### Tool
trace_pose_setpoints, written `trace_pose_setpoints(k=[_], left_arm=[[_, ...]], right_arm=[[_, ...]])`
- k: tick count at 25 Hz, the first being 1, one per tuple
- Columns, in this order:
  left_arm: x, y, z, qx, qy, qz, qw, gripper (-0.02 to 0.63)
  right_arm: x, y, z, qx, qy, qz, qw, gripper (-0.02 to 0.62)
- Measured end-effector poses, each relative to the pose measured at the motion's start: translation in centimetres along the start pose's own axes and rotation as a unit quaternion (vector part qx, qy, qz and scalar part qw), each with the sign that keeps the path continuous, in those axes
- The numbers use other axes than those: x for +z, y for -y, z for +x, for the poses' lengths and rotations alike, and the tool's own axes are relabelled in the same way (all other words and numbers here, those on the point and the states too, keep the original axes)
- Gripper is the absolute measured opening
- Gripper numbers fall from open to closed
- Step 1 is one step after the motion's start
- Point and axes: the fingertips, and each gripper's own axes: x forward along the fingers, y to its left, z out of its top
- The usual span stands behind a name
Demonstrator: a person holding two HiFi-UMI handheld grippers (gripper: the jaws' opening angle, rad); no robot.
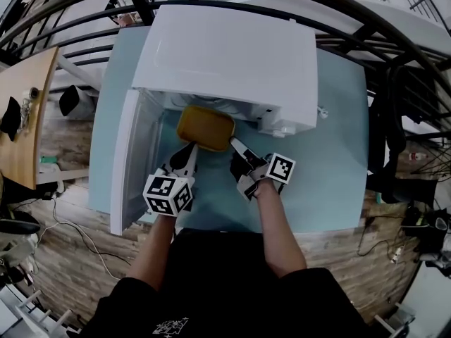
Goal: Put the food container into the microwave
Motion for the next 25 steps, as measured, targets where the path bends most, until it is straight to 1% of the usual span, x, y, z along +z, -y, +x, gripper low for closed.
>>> trace_pose_setpoints(k=[6,13,20,25], left_arm=[[0.3,-0.6,0.2,0.001,0.004,-0.007,1.0,0.008],[0.6,-0.9,0.3,-0.003,0.006,-0.009,0.9999,0.008],[1.2,-1.0,1.0,-0.003,0.013,-0.015,0.9998,0.008],[1.5,-1.2,1.5,-0.006,0.016,-0.016,0.9997,0.008]], right_arm=[[0.2,-0.8,1.0,0.018,0.002,0.005,1.0,0.02],[0.7,-1.7,1.5,0.028,0.014,0.005,0.999,0.02],[1.9,-1.4,2.1,0.03,0.039,0.008,0.999,0.02],[2.8,-1.5,2.7,0.04,0.066,0.011,0.997,0.02]])
